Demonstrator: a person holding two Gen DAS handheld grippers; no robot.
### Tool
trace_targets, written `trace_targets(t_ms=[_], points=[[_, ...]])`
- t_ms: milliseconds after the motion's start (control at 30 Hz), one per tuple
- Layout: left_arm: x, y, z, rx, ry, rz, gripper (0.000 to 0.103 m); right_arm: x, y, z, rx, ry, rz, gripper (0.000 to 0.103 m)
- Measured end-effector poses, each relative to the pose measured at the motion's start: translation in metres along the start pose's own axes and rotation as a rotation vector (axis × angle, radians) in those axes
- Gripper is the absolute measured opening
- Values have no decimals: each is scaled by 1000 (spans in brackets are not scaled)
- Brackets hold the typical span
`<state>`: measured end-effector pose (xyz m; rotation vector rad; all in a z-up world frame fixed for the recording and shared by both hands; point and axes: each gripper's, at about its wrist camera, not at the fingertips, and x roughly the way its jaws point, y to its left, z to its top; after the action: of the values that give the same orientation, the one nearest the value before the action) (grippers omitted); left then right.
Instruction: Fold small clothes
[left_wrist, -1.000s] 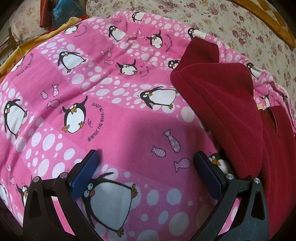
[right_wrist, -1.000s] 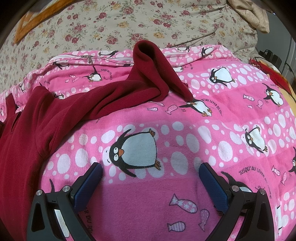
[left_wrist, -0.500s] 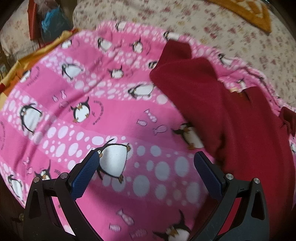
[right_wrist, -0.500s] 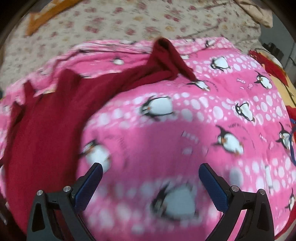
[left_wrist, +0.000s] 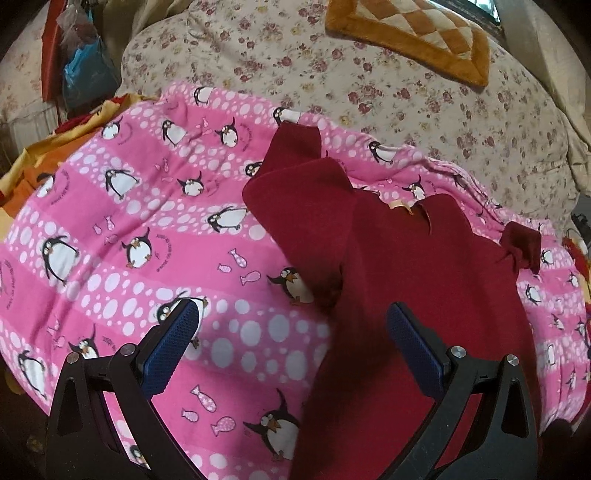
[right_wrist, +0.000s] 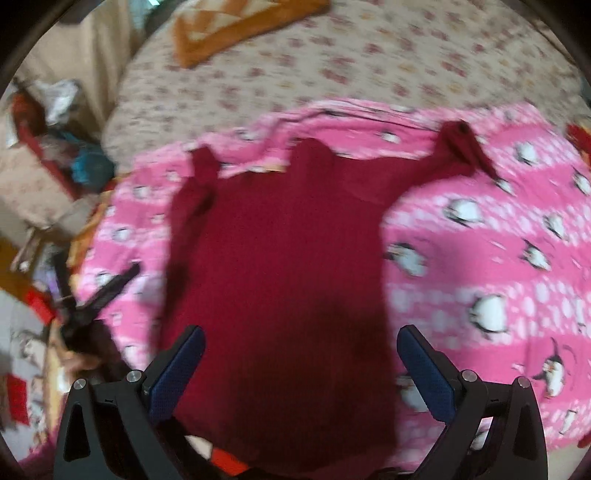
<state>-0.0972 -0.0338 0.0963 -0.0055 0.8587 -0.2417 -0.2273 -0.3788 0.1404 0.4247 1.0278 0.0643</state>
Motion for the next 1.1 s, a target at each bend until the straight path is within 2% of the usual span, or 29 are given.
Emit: trace_targets(t_ms=[133,200,300,400,700,933,1100], points=[[-4,-1,2,29,-10,17,102,-8,38,6,-34,34,122,103],[-2,0,3,33,-10,21,102,-11,52,11,-65,22,151,103],[6,3,5,19,7,21,102,-8,72,22,-122,-42,80,103],[15,4,6,17,16,34,102,7,82,32,-155,-65,19,103],[38,5,15,8,35,57,102,67,105,59,-227,-157,-117,103],[54,9,17,2,55,82,102,124,102,56,-239,-150,-203,103],[61,8,16,0,64,86,102,149,89,53,-224,-162,-267,103]])
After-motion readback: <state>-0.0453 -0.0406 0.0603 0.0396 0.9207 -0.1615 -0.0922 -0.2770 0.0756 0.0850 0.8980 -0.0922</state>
